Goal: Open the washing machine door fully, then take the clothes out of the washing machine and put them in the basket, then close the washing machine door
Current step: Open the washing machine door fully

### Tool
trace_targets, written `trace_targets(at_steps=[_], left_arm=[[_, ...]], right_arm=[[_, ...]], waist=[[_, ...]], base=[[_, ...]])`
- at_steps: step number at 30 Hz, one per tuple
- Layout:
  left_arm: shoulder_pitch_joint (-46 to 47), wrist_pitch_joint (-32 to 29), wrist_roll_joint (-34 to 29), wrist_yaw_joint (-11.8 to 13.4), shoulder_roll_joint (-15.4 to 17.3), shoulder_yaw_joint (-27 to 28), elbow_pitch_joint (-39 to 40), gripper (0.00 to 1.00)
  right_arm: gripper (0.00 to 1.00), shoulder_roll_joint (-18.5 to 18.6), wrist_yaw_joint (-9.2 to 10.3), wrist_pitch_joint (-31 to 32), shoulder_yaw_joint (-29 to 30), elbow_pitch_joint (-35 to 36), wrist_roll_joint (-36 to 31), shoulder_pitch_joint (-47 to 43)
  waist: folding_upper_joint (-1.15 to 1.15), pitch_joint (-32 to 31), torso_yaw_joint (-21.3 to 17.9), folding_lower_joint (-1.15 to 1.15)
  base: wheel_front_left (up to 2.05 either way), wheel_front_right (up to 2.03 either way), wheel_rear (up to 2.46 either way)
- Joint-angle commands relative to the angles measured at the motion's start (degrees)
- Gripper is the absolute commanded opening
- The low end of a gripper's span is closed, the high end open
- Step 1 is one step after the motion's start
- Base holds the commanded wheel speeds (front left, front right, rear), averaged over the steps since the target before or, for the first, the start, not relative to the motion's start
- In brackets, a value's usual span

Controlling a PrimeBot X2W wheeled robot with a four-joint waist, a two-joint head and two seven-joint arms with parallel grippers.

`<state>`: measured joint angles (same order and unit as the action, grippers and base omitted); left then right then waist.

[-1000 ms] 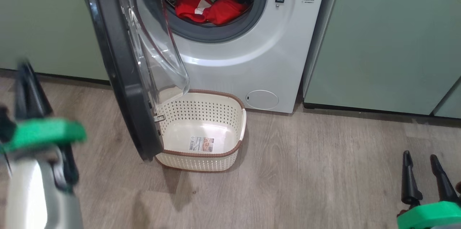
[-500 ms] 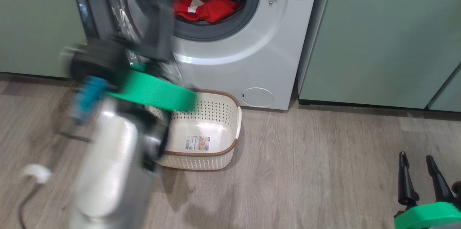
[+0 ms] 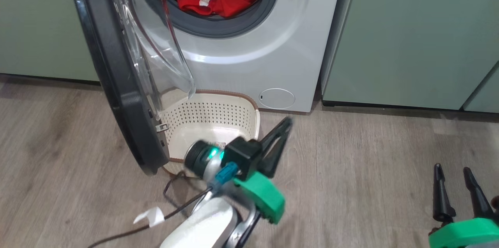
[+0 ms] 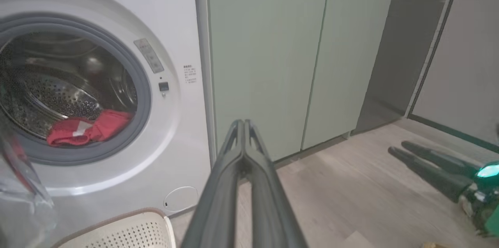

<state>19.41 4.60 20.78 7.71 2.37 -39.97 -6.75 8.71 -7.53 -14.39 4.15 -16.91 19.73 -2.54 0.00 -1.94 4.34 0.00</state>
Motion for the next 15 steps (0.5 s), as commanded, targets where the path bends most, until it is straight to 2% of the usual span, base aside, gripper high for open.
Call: trace_targets(at_steps=[1,8,15], left_arm=[[1.53,1.52,0.85,0.8,0.52,1.96,-0.76,0.0],[0.85,6.3,3.27,3.04,0.69,5.78,-14.33,0.0],[2.09,9.59,5.46,3.87,2.74,11.94,-22.13,0.0]], right_arm=[[1.0,1.6,0.04,-0.61,-1.19,1.61,0.01,1.5],[1.0,1.7,0.04,-0.61,-0.94,1.62,0.03,1.26],[1.0,1.52,0.04,-0.61,-0.91,1.68,-0.12,1.32]], waist=[[0.0,0.12,-0.03,0.0],[0.0,0.48,0.49,0.0],[0.0,0.8,1.37,0.0]], base=[[0.0,0.0,0.0],[0.0,0.0,0.0],[0.0,0.0,0.0]])
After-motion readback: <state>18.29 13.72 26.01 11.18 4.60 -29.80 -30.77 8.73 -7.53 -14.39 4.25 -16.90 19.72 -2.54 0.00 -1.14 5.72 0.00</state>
